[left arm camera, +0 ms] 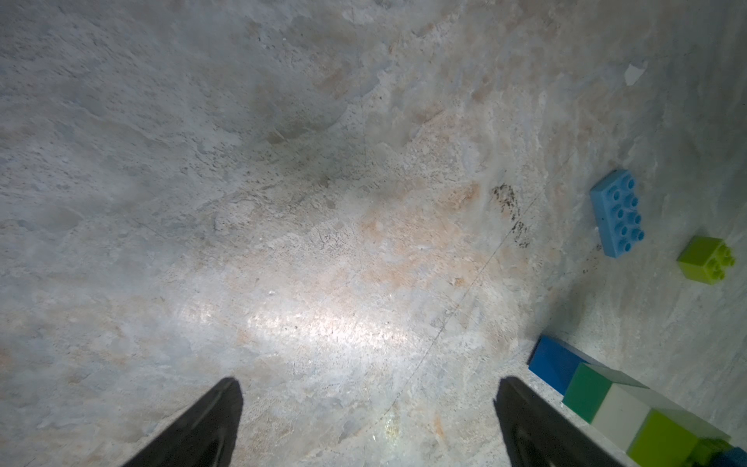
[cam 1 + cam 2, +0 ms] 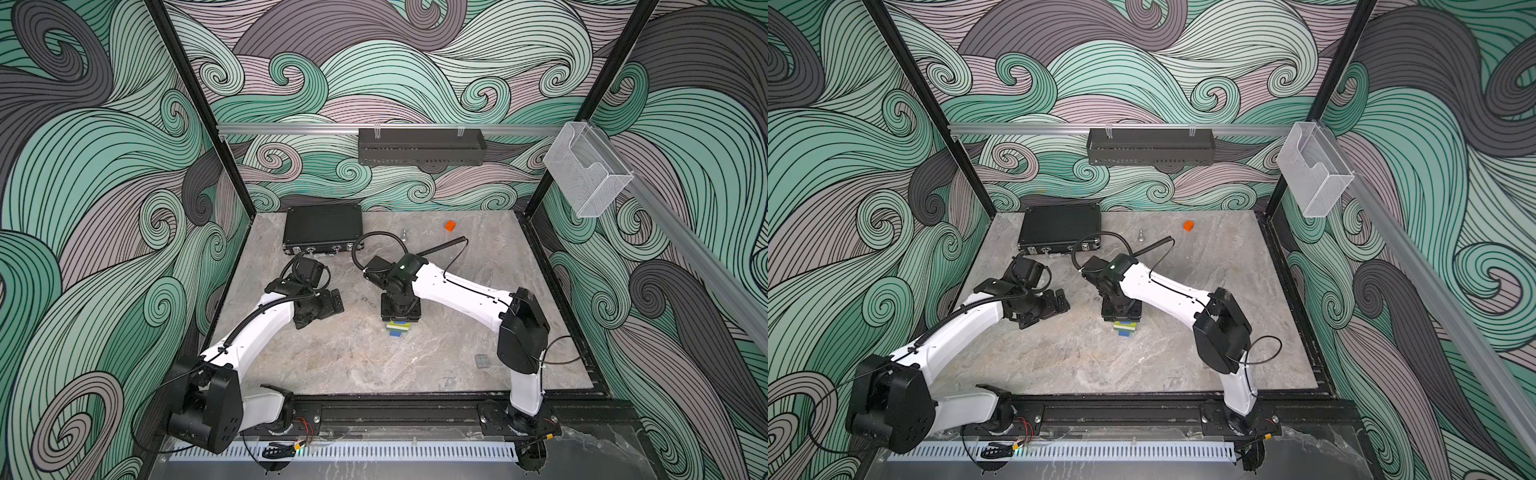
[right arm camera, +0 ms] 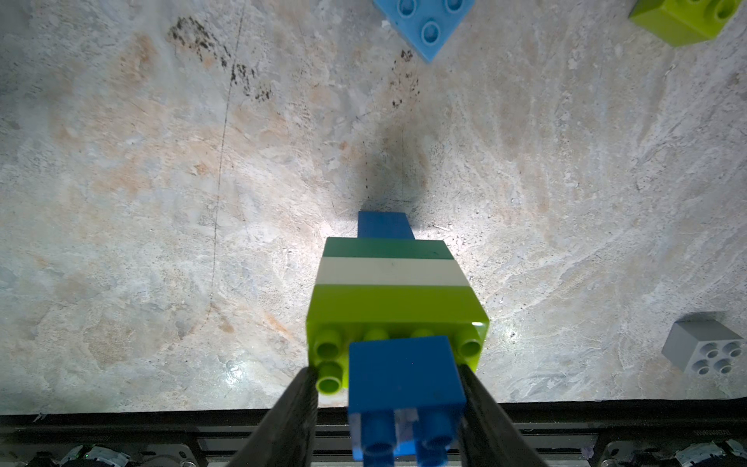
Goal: Assemble a carrot with lego
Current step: Assemble the lego brick with the lego brick.
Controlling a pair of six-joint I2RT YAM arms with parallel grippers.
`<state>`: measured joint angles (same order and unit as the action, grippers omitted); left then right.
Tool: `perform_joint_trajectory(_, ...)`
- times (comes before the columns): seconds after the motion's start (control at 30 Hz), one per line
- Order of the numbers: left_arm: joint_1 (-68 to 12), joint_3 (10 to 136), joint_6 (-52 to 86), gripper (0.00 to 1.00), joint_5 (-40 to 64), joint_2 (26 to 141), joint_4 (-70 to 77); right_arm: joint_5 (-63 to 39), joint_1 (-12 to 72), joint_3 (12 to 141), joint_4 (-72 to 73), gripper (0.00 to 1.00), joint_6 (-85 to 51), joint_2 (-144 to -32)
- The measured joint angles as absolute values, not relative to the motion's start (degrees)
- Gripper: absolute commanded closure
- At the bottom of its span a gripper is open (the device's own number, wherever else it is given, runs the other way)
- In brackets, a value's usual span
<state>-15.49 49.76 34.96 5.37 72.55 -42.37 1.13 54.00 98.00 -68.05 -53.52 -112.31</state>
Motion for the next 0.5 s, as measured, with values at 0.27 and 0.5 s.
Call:
perform_joint_trajectory(0.27,-15.5,49.8,35.0,0.02,5.4,72.5,-42.3,1.2,54.0,98.3,-68.2,0.47,-54.0,-112.3)
perform_joint_trajectory(0.5,-15.5,49.8,35.0,0.01,5.5,72.5,-42.3,1.5,54.0,98.4,-68.2,0.45,-54.1,-112.3)
